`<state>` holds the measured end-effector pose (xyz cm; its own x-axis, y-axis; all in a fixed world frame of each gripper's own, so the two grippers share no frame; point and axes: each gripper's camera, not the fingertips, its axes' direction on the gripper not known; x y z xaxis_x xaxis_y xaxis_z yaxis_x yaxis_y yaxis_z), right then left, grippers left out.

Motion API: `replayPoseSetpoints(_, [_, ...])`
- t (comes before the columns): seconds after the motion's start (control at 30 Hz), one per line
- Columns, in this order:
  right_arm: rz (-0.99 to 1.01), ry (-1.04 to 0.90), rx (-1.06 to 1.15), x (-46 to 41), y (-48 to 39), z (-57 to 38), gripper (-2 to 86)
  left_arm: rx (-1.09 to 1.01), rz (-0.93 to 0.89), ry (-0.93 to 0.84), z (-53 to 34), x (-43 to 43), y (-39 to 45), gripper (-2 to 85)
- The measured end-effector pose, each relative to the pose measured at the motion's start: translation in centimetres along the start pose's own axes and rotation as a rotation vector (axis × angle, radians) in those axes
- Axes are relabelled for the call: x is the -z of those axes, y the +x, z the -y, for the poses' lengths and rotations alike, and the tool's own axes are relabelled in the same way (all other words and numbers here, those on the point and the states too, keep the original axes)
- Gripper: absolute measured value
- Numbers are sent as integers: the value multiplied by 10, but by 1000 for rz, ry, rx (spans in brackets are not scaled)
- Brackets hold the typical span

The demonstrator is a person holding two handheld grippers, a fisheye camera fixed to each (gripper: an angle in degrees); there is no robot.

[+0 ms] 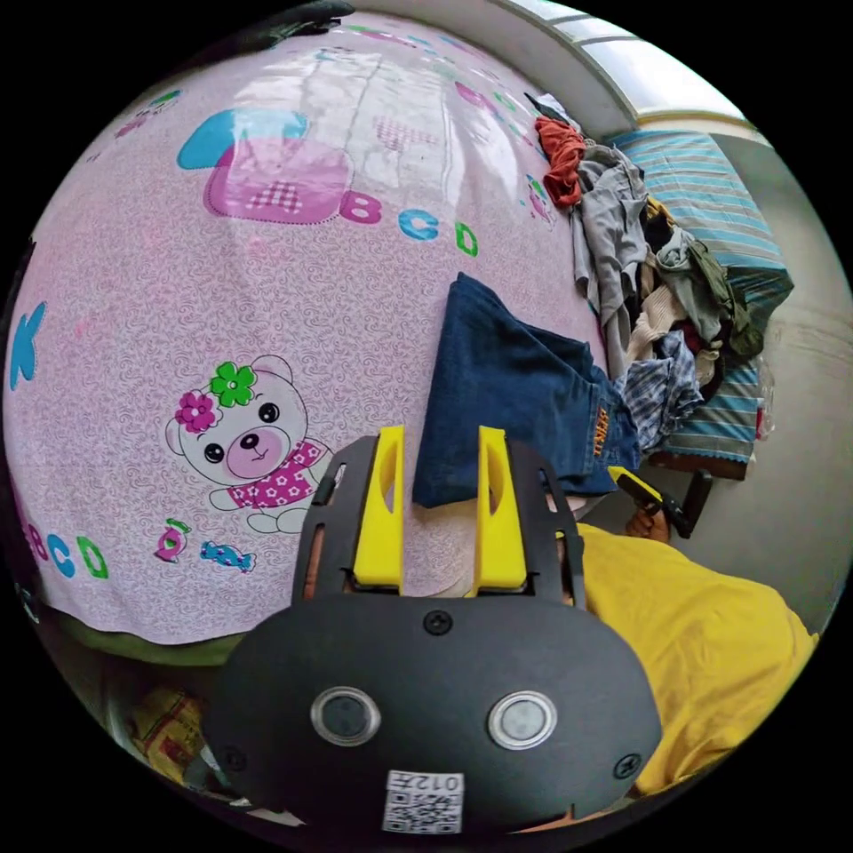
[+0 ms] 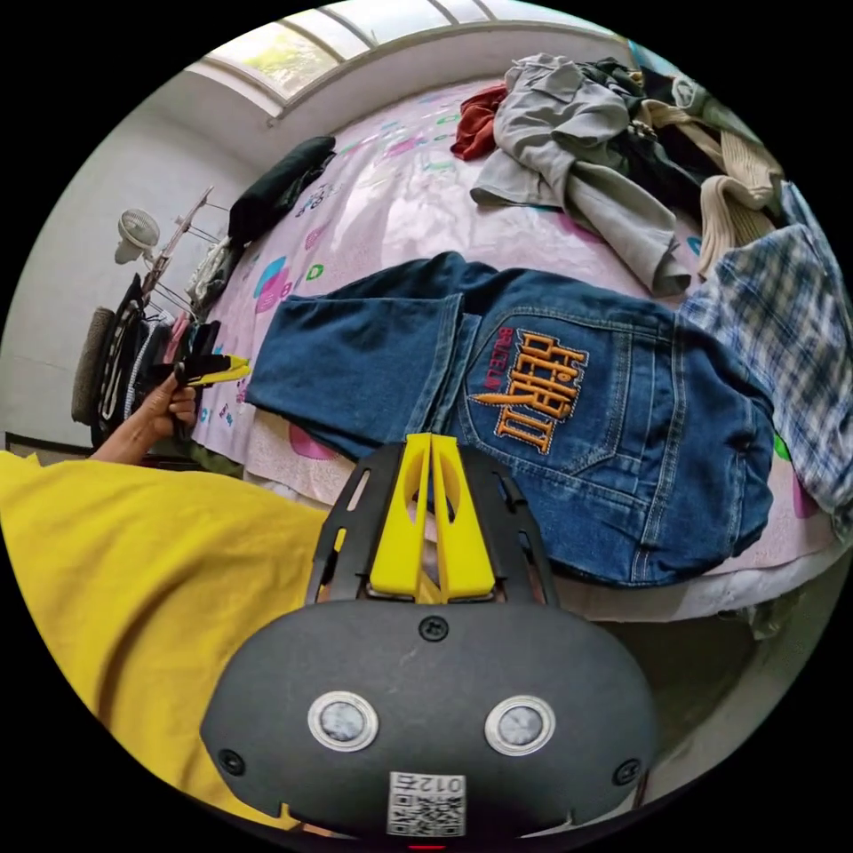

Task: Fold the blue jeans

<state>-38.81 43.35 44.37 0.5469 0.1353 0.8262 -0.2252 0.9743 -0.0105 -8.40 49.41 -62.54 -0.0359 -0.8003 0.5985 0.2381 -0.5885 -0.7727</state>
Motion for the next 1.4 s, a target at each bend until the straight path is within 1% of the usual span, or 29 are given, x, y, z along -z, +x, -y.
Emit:
replayPoseSetpoints(0.03, [0,-5,26,1,-5,5,-1,-9,-3,-29,2,-5,-4,103])
replayPoseSetpoints(0.17, [-20,-24,102,-2,-22,20,-1,-30,-40,-53,4,-16,-11,96])
replayPoseSetpoints(0.3, [-53,-33,66,-1,-22,26,-1,-84,-8,-85,6,-27,-13,66])
replayPoseSetpoints(0.37, [-130,-27,26,3,-19,27,-1,-93,-17,-99,7,-28,-16,54])
replayPoseSetpoints(0.43, [-216,-24,2,6,-16,25,-1,-124,-78,-81,4,-19,-15,38])
replayPoseSetpoints(0.5, [-213,-62,-8,3,-10,23,-1,-161,-150,-44,-1,-7,-10,30])
replayPoseSetpoints(0.57, [-165,-64,-54,10,1,17,-1,-208,-253,14,-7,10,1,25])
replayPoseSetpoints(0.63, [-114,-57,-94,19,9,11,-1,-306,-370,90,-15,33,31,20])
replayPoseSetpoints(0.7, [-46,-42,-133,28,19,3,-1,-408,-428,124,-20,48,66,17])
replayPoseSetpoints(0.77, [86,-7,-191,39,34,-9,-1,-521,-462,140,-24,58,111,16])
replayPoseSetpoints(0.83, [196,23,-243,47,46,-20,-1,-684,-471,108,-26,59,178,15])
replayPoseSetpoints(0.87, [250,36,-272,51,51,-26,-1,-722,-463,95,-26,58,195,14])
replayPoseSetpoints(0.93, [302,54,-314,56,58,-36,-1,-856,-416,19,-28,39,261,13])
replayPoseSetpoints(1.0, [320,66,-316,60,61,-45,-1,-899,-397,-51,-28,15,304,13])
replayPoseSetpoints(1.03, [307,66,-326,66,64,-51,-1,-919,-391,-90,-28,-3,329,13])
replayPoseSetpoints(1.07, [235,77,-367,77,70,-61,-1,-927,-390,-99,-27,-12,341,12])
replayPoseSetpoints(1.1, [204,102,-376,85,73,-68,-1,-910,-396,-106,-25,-31,362,12])
replayPoseSetpoints(1.13, [188,173,-381,106,81,-86,-1,-853,-402,-113,-20,-51,379,11])
replayPoseSetpoints(1.2, [204,264,-436,136,101,-119,-1,-785,-404,-125,-12,-85,404,11])
replayPoseSetpoints(1.27, [185,350,-535,170,128,-171,-1,-754,-370,-161,-7,-126,428,11])
replayPoseSetpoints(1.33, [157,394,-608,191,145,-209,-1,-654,-306,-212,-3,-187,455,12])
replayPoseSetpoints(1.37, [146,416,-651,201,154,-233,-1,-641,-289,-219,-3,-203,461,12])
replayPoseSetpoints(1.4, [137,421,-675,206,158,-244,-1,-650,-251,-248,-3,-237,473,14])
